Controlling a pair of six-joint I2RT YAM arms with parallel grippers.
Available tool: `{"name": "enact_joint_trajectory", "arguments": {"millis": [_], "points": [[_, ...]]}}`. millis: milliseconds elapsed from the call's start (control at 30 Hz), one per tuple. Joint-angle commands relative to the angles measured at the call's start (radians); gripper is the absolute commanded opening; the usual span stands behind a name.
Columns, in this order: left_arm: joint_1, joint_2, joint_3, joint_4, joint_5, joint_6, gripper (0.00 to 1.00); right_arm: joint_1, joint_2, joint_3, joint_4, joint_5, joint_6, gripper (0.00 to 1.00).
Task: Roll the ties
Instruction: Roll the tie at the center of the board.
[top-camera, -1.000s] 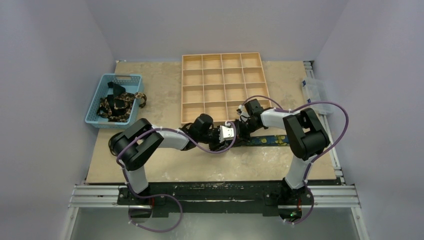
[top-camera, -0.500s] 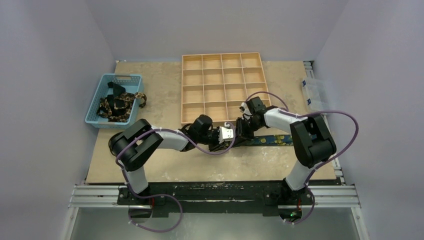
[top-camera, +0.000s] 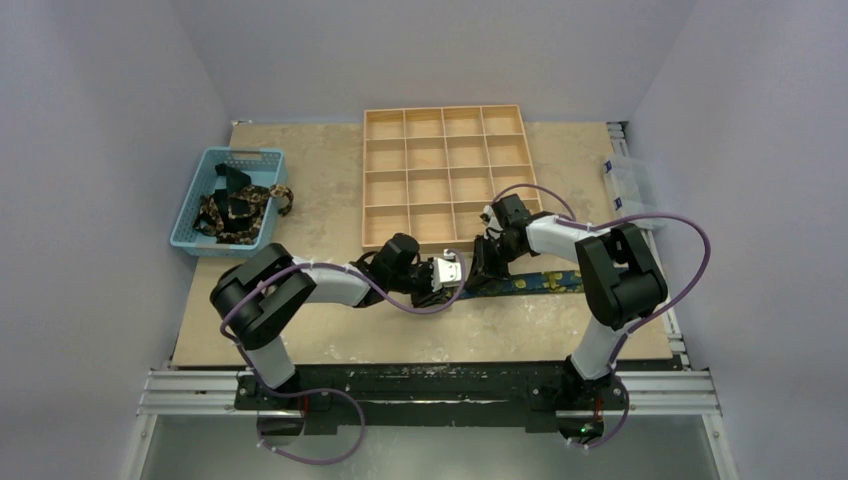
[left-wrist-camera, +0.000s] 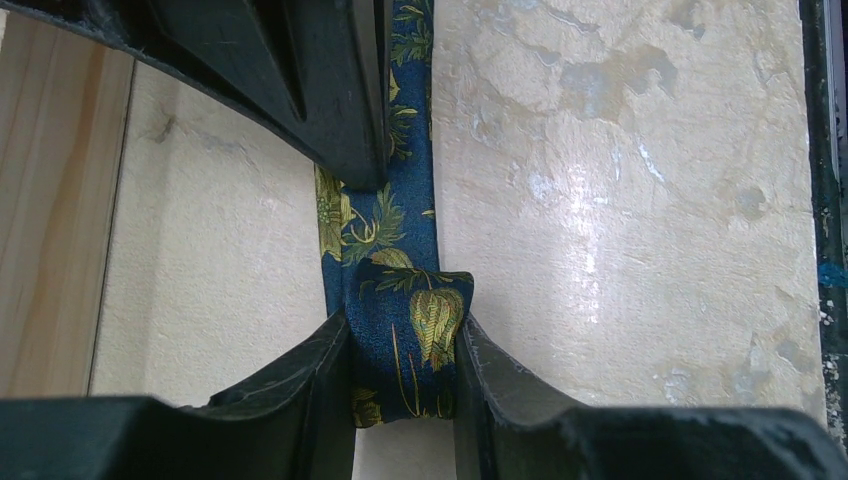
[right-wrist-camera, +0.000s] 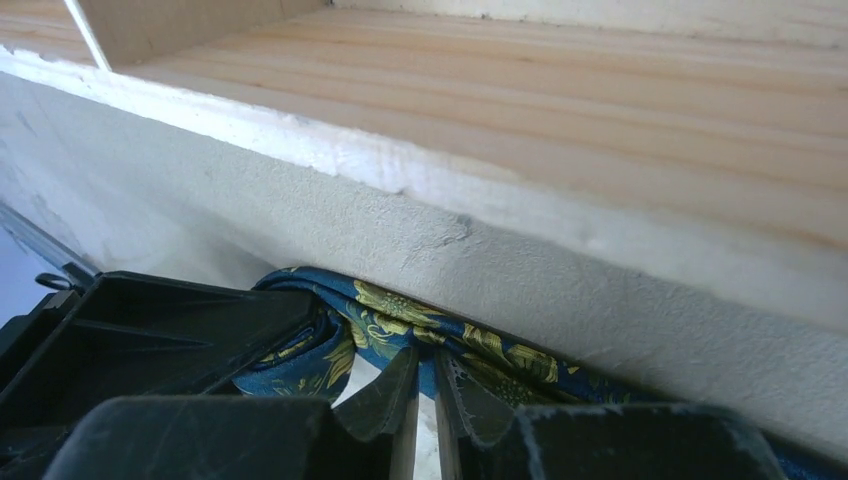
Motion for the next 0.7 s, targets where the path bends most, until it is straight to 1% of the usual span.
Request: {"name": "enact_joint_trajectory", "arguments": {"millis": [0,67,267,567,667], "points": [[0.003,-0.049,-0.037,-0.083,-0.042,-0.030,0.04,-0.002,0.030,-0.052,0.051,0.091,-0.043,0.13],[0.007,-0.078,-0.042,-0.083,-0.046,-0.050,0.06,-0.001,0.047,-0.060,0.056,0.102,-0.050,0.12],[0.007,-0.131,-0.019,-0.147,-0.151,-0.092,0.06,0.001,0.053,-0.084,0.081,0.107,-0.046,0.12],[0.002,-0.028,0.030,-0.271,-0.222,-0.087,0.10,0.000,0.034,-0.063,0.062,0.085,-0.046,0.12],[-0.003,-0.007,0.027,-0.275,-0.234,-0.093,0.10,0.003,0.012,-0.050,0.050,0.064,-0.042,0.13]]}}
